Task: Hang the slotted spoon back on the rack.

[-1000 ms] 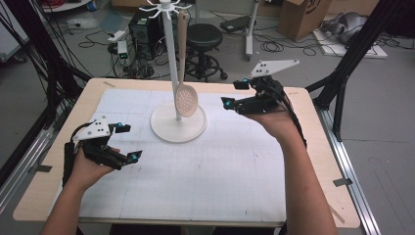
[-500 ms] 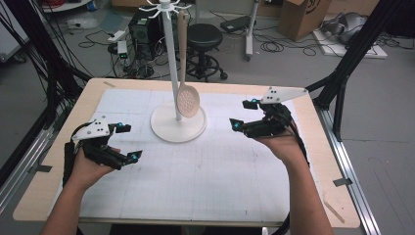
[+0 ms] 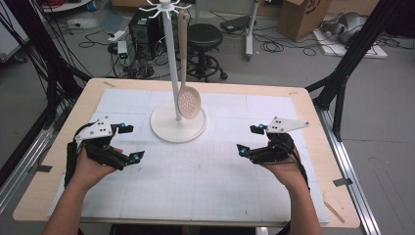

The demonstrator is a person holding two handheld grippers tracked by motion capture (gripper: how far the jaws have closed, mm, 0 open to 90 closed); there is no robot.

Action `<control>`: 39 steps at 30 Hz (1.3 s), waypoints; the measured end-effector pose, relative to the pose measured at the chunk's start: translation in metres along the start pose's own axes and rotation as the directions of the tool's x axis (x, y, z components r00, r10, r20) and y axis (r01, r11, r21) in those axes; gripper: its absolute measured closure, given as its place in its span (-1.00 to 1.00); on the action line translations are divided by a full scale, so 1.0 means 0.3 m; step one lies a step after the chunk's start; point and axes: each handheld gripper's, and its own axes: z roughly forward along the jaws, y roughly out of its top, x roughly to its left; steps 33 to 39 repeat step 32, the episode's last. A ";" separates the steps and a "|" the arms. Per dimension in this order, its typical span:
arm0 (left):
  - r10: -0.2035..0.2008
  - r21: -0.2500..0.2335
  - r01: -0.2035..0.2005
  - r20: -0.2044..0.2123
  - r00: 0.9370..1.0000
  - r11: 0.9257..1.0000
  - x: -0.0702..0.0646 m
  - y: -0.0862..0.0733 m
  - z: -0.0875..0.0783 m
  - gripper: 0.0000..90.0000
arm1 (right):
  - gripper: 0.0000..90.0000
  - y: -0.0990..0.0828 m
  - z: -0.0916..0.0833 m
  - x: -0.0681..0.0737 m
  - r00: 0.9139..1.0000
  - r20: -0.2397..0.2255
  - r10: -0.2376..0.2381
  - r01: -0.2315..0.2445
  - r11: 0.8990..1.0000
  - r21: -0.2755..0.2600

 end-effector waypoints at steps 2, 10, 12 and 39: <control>-0.001 -0.002 0.001 -0.002 1.000 1.000 -0.001 -0.001 -0.004 -0.96 | -0.65 -0.018 0.000 0.005 1.000 0.004 -0.001 0.001 1.000 -0.003; 0.001 -0.003 -0.001 0.002 1.000 1.000 -0.006 -0.003 -0.001 -0.96 | -0.66 -0.093 0.007 0.021 1.000 0.016 0.006 -0.006 1.000 0.024; 0.002 0.003 -0.002 0.005 1.000 1.000 -0.007 -0.004 0.003 -0.96 | -0.66 -0.095 0.000 0.020 1.000 0.017 0.012 -0.012 1.000 0.004; 0.006 0.029 -0.006 0.006 1.000 1.000 -0.013 -0.016 0.024 -0.96 | -0.66 -0.131 -0.005 0.006 0.999 0.011 0.041 -0.041 0.999 -0.001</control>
